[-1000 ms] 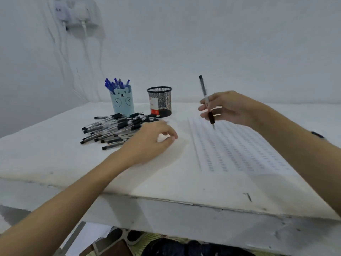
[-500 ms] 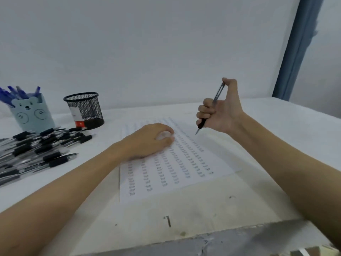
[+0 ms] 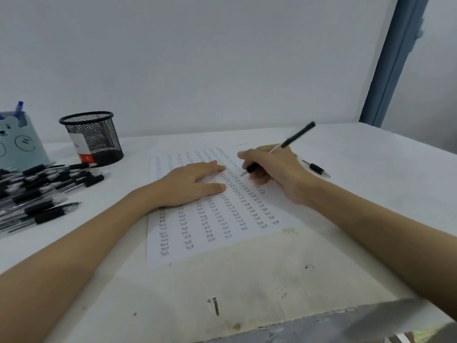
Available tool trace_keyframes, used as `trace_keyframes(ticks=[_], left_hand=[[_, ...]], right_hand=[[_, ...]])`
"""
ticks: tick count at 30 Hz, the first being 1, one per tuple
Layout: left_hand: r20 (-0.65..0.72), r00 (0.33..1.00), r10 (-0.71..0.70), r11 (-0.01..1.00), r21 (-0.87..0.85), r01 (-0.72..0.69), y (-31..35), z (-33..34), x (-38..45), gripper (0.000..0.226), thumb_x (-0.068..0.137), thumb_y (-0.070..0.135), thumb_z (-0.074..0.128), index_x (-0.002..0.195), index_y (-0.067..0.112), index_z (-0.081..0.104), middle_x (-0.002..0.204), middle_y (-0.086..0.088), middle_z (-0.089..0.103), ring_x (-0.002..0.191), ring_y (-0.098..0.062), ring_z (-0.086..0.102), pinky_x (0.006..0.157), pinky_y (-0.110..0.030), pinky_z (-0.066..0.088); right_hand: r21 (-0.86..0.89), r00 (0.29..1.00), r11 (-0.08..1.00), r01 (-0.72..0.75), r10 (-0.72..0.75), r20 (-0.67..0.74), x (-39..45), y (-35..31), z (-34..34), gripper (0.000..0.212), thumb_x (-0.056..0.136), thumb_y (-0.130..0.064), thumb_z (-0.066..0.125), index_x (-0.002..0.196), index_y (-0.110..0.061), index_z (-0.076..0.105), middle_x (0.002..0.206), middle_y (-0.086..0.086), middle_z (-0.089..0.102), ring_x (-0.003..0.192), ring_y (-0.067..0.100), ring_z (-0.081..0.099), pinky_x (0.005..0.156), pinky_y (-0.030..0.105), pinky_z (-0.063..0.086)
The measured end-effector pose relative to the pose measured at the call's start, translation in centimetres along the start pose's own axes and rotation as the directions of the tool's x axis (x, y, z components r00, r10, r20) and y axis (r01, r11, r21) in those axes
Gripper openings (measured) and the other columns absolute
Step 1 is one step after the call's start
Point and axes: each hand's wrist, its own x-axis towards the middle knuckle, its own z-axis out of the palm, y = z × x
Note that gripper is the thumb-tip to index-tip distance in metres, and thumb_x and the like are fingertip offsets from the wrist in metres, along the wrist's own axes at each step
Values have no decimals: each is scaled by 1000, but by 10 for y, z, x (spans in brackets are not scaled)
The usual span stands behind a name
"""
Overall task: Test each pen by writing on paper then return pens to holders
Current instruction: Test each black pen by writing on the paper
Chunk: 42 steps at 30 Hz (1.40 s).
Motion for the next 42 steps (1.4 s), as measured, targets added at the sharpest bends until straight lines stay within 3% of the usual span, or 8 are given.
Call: trace_keyframes(ticks=[2, 5, 8, 12, 21, 24, 33, 42], left_hand=[[-15, 1000, 2, 1000, 28, -1, 0, 2, -1, 77, 72, 72, 33, 143, 42, 27, 154, 17, 18, 142, -6, 16, 116, -31, 12], [-29, 1000, 6, 998, 61, -4, 2, 4, -3, 77, 76, 79, 32, 143, 43, 26, 154, 18, 17, 142, -5, 15, 116, -30, 11], [-24, 1000, 6, 999, 54, -5, 4, 4, -4, 78, 73, 74, 29, 144, 42, 26, 154, 18, 16, 142, -5, 14, 115, -29, 10], [-21, 1000, 0, 999, 37, 1, 5, 4, -6, 78, 72, 71, 30, 144, 42, 27, 154, 19, 16, 142, -5, 14, 114, -27, 9], [-23, 1000, -6, 999, 47, 7, 4, 4, -6, 78, 71, 73, 30, 143, 44, 29, 153, 20, 19, 142, -6, 16, 116, -31, 11], [-29, 1000, -3, 999, 40, 4, 4, 4, -6, 78, 70, 74, 30, 143, 44, 29, 153, 20, 19, 142, -6, 16, 116, -31, 12], [-38, 999, 3, 1000, 25, -2, 4, 4, -6, 77, 70, 73, 31, 142, 43, 30, 152, 20, 21, 141, -5, 17, 115, -30, 13], [-37, 999, 14, 999, 45, -12, 2, 5, -5, 69, 80, 72, 35, 142, 43, 30, 153, 19, 21, 142, -7, 17, 114, -31, 13]], right_hand=[[-67, 996, 996, 55, -60, -69, -2, 4, 3, 39, 89, -22, 58, 53, -6, 57, 43, 3, 49, 35, 12, 41, 38, 19, 33], [-90, 996, 993, 70, -76, -55, -9, 3, 2, 41, 90, -19, 51, 53, -1, 56, 43, 8, 50, 34, 17, 42, 37, 20, 34], [-185, 985, 979, 88, -113, -128, -16, 6, -2, 34, 82, -5, 54, 49, -4, 45, 37, 5, 45, 29, 11, 42, 33, 16, 29], [-278, 955, 952, 126, -192, -226, -16, 9, -2, 39, 71, 7, 48, 45, -12, 27, 45, 7, 27, 42, 22, 47, 33, 12, 22], [-332, 970, 939, 86, -155, -188, -18, 7, 0, 38, 71, 4, 48, 45, -14, 27, 51, 11, 41, 27, 12, 39, 32, 11, 21], [-328, 962, 940, 94, -171, -214, -18, 8, 1, 40, 71, 4, 46, 45, -16, 24, 45, 6, 34, 29, 15, 38, 32, 11, 21], [-274, 969, 959, 70, -130, -209, -17, 8, 0, 39, 73, 2, 49, 45, -15, 27, 28, -7, 37, 24, 13, 33, 32, 11, 21], [-317, 968, 945, 77, -147, -203, -20, 6, 1, 39, 73, 3, 47, 45, -15, 26, 46, 7, 41, 23, 12, 31, 33, 11, 20]])
